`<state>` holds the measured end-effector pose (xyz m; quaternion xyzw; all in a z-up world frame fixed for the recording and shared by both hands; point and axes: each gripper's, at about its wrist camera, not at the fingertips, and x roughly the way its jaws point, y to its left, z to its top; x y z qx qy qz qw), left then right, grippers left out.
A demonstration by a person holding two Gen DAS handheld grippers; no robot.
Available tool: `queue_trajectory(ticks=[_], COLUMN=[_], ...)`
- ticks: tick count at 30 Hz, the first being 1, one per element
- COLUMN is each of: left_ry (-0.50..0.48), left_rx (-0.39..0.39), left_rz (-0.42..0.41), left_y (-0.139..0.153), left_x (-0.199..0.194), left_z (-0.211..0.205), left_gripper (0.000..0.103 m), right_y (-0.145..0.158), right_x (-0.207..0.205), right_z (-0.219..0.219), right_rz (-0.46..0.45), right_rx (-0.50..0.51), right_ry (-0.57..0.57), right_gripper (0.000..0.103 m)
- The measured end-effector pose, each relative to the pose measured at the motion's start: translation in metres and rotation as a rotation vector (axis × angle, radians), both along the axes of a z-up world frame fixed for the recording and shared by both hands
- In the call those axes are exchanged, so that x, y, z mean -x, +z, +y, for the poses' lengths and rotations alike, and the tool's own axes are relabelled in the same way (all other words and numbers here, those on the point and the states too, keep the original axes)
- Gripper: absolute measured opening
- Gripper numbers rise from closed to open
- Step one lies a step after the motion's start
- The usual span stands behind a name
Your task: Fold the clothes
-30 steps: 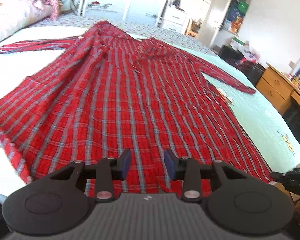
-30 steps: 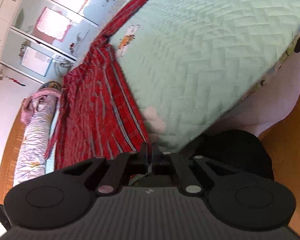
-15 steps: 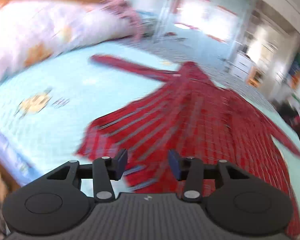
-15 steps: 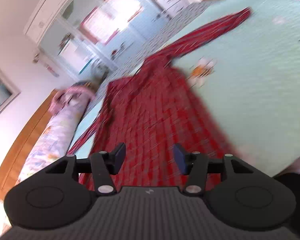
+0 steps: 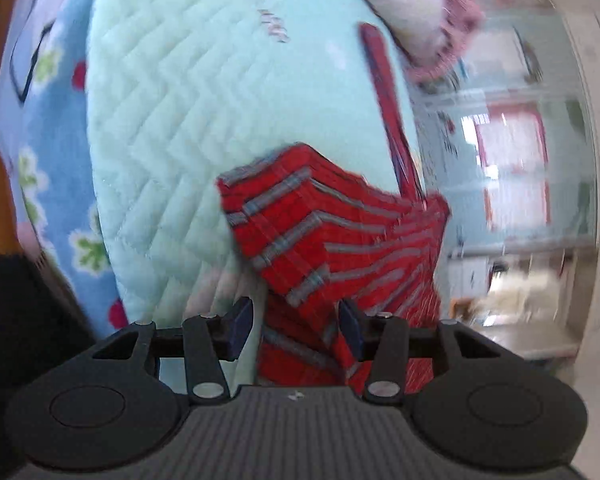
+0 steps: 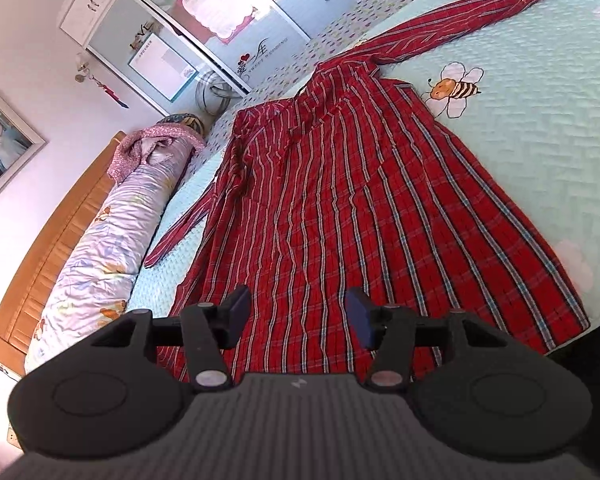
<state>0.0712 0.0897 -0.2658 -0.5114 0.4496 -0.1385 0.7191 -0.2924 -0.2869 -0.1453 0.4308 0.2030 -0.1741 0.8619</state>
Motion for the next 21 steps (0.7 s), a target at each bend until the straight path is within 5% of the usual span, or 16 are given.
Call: queue_trajectory(ticks=[6, 8, 10, 12, 16, 19, 21], left_ry=[0.100, 0.113, 0.106, 0.077, -0.078, -0.308, -0.502], left_rx=[-0.010, -0.046, -0.116, -0.204, -0.503, -0.694, -0.741], left_rz=[-0.041, -0.056, -0.085, -0.174, -0.532, -0.949, -1.216], left_y=[0.004, 0.006, 0.014, 0.030, 0.089, 0.135, 0.153], left_x=[-0.009, -0.013, -0.014, -0.006, 0.037, 0.098, 0.151], left_z=[0.009, 0.009, 0.006, 0.001, -0.039, -0.095, -0.132], left_gripper=[0.048, 0.037, 0.001, 0.002, 0.001, 0.001, 0.001], right_y=[-0.005, -0.007, -0.009, -0.009, -0.012, -0.016, -0.017], right_x=[-0.004, -0.007, -0.010, -0.012, -0.010, -0.007, -0.004], right_z=[0.000, 0.001, 0.003, 0.005, 0.006, 0.003, 0.001], right_rz=[0.035, 0.042, 0.046, 0.044, 0.036, 0.027, 0.010], right_rx=[-0.012, -0.018, -0.023, -0.027, -0.044, -0.071, -0.090], right_ry=[-0.007, 0.000, 0.010, 0.019, 0.016, 0.005, -0.004], right_gripper=[0.058, 0.058, 0.059, 0.059, 0.062, 0.062, 0.063])
